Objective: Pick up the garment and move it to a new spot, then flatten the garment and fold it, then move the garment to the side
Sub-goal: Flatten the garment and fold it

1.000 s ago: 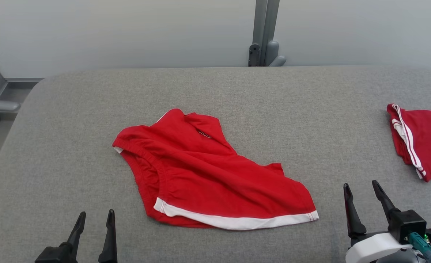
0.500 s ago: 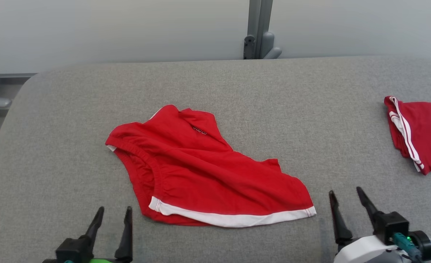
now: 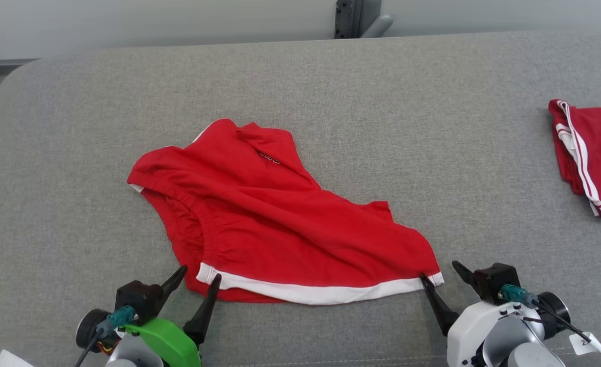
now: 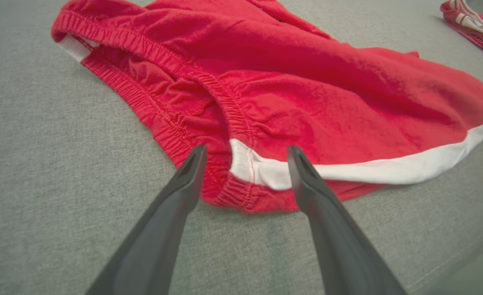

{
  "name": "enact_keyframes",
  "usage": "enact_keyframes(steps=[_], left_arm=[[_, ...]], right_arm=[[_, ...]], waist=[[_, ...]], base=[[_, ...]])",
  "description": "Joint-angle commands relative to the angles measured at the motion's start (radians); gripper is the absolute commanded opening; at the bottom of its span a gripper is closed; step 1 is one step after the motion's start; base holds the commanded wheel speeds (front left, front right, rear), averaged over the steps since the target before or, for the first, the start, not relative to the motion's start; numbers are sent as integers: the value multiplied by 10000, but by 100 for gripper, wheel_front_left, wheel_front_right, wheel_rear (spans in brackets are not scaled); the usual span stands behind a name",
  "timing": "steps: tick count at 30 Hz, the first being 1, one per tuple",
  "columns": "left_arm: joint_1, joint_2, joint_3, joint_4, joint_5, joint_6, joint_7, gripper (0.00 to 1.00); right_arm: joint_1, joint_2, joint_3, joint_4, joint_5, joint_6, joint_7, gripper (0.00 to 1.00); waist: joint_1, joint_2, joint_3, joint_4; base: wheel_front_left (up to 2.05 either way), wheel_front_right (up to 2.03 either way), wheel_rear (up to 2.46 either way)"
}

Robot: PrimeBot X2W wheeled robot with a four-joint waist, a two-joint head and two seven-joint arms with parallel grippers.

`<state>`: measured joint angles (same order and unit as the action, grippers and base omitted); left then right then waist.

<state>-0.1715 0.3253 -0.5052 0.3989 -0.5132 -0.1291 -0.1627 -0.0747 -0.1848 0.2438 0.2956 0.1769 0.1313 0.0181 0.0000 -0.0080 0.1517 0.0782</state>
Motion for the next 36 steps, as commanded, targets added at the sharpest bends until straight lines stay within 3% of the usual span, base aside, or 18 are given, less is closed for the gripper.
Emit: enact_keyframes(steps=[1, 14, 15, 16, 17, 18, 20, 21, 28, 33, 36], left_arm=[[-245, 187, -167, 128, -205, -25, 35, 100], [-1391, 820, -1957, 898, -1611, -26, -35, 100], [-1435, 829, -2070, 912, -1711, -26, -69, 100], [-1469, 837, -2205, 905, -1782, -26, -77, 100], [-1514, 872, -2325, 889, -1847, -26, -128, 97], [-1563, 911, -2436, 845, -1928, -26, -177, 71], [-1630, 1012, -2626, 772, -2062, -27, -259, 16], [-1644, 1051, -2705, 710, -2149, -27, -320, 0], [-1473, 1692, -2585, -605, -2891, -27, -514, 0], [-1266, 2491, -1815, -3158, -3990, 1, -208, 0], [-1324, 3154, -1263, -5053, -4492, 307, 205, 0]], right_arm=[[-98, -85, 23, -39, 86, -14, 79, 100], [-311, -291, 541, 198, 427, -14, 358, 100], [-316, -302, 619, 234, 473, -14, 403, 95], [-320, -309, 685, 263, 538, -14, 448, 49], [-323, -302, 719, 285, 632, -12, 456, 18], [-341, -275, 729, 299, 746, -9, 412, 0], [-372, -262, 815, 340, 1021, -9, 485, 0], [-405, -281, 818, 314, 1140, -9, 465, 0], [-541, -504, 476, -1129, 2807, -11, 264, 0], [-282, -1048, -429, -3472, 4231, -9, 598, 0], [-233, -1228, -1198, -5016, 4996, -9, 929, 0]], waist=[[0, 80, 222, -2], [0, 80, 691, -13], [0, 80, 698, -2], [0, 80, 700, 8], [0, 80, 697, 19], [0, 80, 690, 24], [0, 80, 654, 28], [0, 80, 626, 21], [0, 80, 268, -153], [0, 80, 80, -311], [0, 80, 121, -433]], base=[[0, 0, 0], [0, 0, 0], [0, 0, 0], [0, 0, 0], [0, 0, 0], [0, 0, 0], [0, 0, 0], [0, 0, 0], [0, 0, 0], [0, 0, 0], [0, 0, 0]])
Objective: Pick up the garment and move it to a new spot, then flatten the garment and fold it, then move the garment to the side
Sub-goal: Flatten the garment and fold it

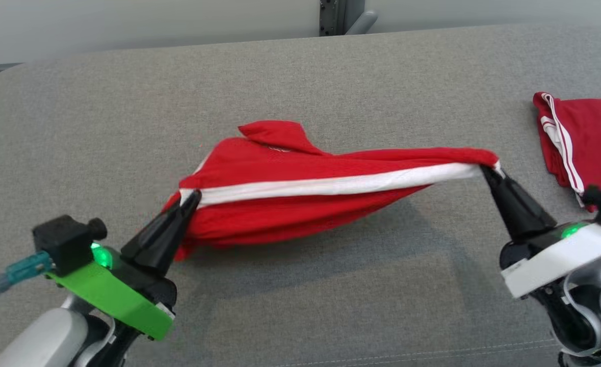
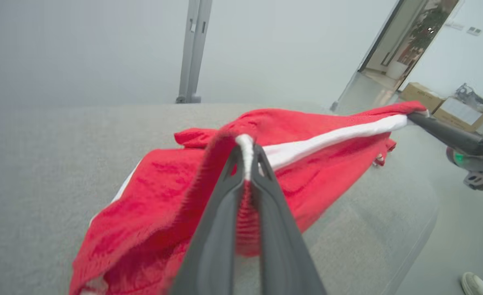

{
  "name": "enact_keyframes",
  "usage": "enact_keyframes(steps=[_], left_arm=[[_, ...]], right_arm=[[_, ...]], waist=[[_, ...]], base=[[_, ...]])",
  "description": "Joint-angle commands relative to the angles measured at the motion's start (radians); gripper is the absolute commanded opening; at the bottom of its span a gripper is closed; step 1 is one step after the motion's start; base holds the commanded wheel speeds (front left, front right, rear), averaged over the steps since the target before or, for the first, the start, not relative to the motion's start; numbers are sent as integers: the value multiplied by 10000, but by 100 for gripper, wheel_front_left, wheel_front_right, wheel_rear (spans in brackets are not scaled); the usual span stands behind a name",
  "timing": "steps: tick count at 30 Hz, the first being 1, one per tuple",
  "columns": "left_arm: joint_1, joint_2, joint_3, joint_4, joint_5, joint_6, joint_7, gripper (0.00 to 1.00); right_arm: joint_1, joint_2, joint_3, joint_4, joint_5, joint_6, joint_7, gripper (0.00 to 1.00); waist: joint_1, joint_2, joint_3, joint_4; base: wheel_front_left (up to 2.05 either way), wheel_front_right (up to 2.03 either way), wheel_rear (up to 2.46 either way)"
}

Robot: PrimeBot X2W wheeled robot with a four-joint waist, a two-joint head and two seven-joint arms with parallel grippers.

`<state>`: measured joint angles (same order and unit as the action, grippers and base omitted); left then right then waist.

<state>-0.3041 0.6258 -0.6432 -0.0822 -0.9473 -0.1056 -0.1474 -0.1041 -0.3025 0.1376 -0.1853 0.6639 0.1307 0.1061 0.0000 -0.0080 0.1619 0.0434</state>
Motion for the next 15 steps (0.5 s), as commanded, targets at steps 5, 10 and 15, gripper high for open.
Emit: enact_keyframes(steps=[5, 10, 15], left_arm=[[-212, 861, 927, -2418, -881, 517, 563, 0], [-738, 1289, 1644, -4128, -1810, 810, 1197, 0], [-2123, 1287, 1849, -4173, -2368, 791, 2102, 0]], right_arm=[[-158, 20, -1114, -1759, 1040, -3, 495, 0], [-750, 148, -1969, -2728, 1693, -3, 968, 0], [-2189, 250, -2071, -2438, 1474, -3, 1346, 0]], waist=[[0, 80, 190, -338], [0, 80, 677, -624], [0, 80, 1662, -798]], base=[[0, 0, 0], [0, 0, 0], [0, 0, 0]])
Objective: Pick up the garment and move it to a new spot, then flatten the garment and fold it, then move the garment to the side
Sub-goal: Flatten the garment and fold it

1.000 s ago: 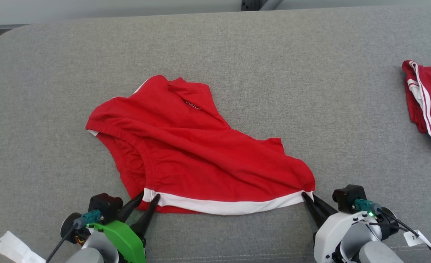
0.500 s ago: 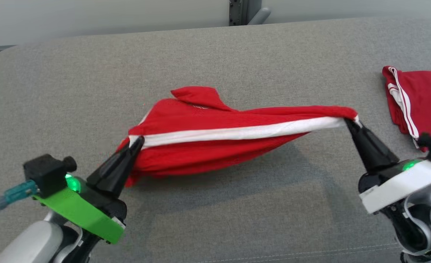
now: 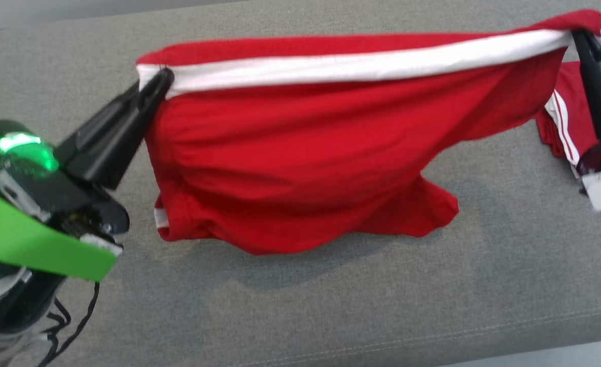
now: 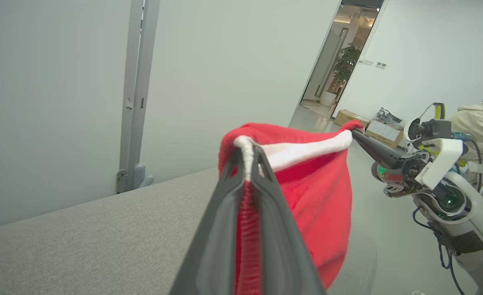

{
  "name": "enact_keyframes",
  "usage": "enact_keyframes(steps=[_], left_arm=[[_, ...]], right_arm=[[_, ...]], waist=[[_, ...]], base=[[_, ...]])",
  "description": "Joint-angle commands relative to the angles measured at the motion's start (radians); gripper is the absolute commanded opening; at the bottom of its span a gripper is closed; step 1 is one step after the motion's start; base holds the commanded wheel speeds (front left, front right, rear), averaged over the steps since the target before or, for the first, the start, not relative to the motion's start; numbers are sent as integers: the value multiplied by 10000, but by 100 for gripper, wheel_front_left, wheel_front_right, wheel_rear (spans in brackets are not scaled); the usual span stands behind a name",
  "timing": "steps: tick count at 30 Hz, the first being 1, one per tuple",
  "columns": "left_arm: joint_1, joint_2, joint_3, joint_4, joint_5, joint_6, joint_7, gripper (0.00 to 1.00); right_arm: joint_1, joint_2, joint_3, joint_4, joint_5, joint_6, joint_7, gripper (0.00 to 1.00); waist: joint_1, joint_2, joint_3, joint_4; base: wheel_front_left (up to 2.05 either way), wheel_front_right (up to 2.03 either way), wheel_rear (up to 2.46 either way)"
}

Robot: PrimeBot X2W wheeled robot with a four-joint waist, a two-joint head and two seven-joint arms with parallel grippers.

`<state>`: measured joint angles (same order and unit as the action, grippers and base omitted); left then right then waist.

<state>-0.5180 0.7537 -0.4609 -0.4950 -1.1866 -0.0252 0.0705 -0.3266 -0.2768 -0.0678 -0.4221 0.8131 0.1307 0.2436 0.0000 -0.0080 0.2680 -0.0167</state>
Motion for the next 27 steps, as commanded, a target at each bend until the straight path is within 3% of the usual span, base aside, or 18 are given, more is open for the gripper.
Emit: enact_keyframes(steps=[1, 5, 10, 13, 18, 22, 27], left_arm=[[-398, -182, 60, 200, -175, -22, 79, 0], [-2537, -508, 24, 1899, 157, -201, 727, 0], [-5835, -1772, -146, 5248, 1112, -360, 613, 0], [-7687, -2420, -136, 7378, 1961, -352, -63, 0], [-10178, -2895, -231, 9951, 3456, -522, -1806, 0], [-10708, -3142, -662, 11276, 4086, -877, -2927, 0], [-9471, -2920, -1242, 11432, 4031, -1025, -3344, 0]], right_arm=[[-450, 73, -18, 162, -125, -3, 12, 0], [-3030, 605, 36, 1859, -964, -3, 96, 0], [-6648, 1456, -356, 4677, -2732, -11, -663, 0], [-8616, 1903, -975, 6304, -3734, -23, -1489, 0], [-11199, 2133, -1622, 8274, -4722, -51, -2881, 0], [-11569, 2173, -1006, 9346, -4173, -51, -3816, 0], [-10010, 2171, -201, 9654, -3504, -25, -4763, 0]], waist=[[0, 80, 863, -210], [0, 80, 1903, -328], [0, 80, 2831, -281], [0, 80, 3269, -317], [0, 80, 4137, -466], [0, 80, 4523, -479], [0, 80, 4656, -502]], base=[[0, 0, 0], [0, 0, 0], [0, 0, 0], [0, 0, 0], [0, 0, 0], [0, 0, 0], [0, 0, 0]])
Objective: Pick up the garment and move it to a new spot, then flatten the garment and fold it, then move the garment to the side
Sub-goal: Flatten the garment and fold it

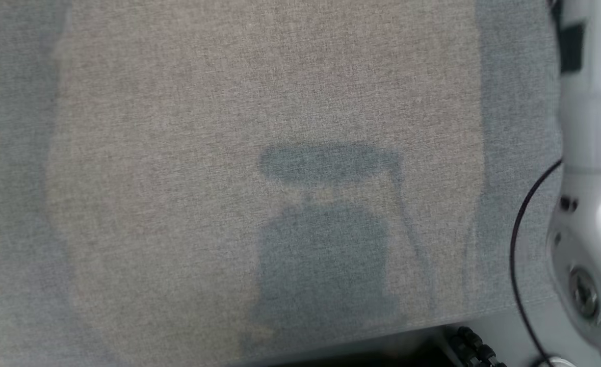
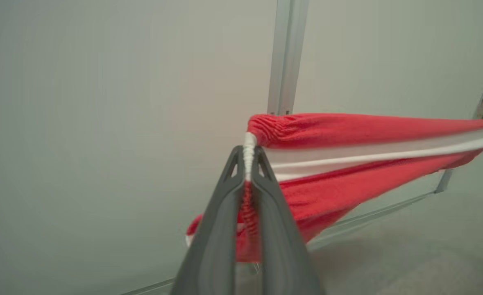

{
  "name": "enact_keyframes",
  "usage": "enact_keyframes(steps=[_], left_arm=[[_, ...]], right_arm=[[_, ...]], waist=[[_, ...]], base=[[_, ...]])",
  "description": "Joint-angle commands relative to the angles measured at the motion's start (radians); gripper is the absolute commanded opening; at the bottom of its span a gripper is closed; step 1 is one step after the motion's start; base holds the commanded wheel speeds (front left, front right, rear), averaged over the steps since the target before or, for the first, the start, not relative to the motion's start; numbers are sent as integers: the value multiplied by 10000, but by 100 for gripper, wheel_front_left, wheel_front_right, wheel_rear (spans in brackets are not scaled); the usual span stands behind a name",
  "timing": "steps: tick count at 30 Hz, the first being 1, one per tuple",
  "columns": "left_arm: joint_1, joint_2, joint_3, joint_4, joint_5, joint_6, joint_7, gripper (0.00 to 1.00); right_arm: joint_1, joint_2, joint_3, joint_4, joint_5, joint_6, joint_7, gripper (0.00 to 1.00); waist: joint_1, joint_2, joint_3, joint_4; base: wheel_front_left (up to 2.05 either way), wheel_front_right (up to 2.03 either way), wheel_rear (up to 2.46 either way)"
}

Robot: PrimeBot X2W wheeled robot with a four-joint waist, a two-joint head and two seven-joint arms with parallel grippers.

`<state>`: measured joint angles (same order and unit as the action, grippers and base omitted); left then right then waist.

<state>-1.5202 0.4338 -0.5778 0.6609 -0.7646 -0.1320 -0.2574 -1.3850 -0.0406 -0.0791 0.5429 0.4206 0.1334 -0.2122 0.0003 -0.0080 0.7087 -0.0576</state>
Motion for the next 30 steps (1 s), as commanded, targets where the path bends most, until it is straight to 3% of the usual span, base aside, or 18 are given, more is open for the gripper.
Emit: enact_keyframes(steps=[1, 8, 12, 20, 25, 30], left_arm=[[936, 512, -145, -434, -164, 40, -86, 0], [4579, 1053, 108, -2580, -86, 37, -103, 0], [7967, 398, 1018, -3895, 97, 37, -93, 0], [13283, -667, 1835, -5322, 1161, 261, -76, 0], [15890, -1389, 2187, -6462, 1585, 701, -89, 0], [17010, -1973, 2140, -6886, 1330, 540, -112, 0]], right_arm=[[1077, -183, 137, -93, 598, -50, -280, 0], [4744, -173, 557, -1286, 1020, -50, -499, 0], [8160, -418, 697, -2513, 1293, -64, -506, 0], [12814, -1127, 788, -4355, 1546, -77, -269, 0], [15606, -1062, 205, -5878, 2126, -83, 115, 0], [16981, -976, -563, -7020, 2689, -103, 434, 0]], waist=[[-3, 80, 236, -107], [-3, 80, -159, 152], [-3, 80, -1265, 594], [-3, 80, -3603, 813], [-3, 80, -4255, 954], [-3, 80, -4416, 1169]], base=[[0, 0, 0], [0, 0, 0], [0, 0, 0], [0, 0, 0], [0, 0, 0], [0, 0, 0]])
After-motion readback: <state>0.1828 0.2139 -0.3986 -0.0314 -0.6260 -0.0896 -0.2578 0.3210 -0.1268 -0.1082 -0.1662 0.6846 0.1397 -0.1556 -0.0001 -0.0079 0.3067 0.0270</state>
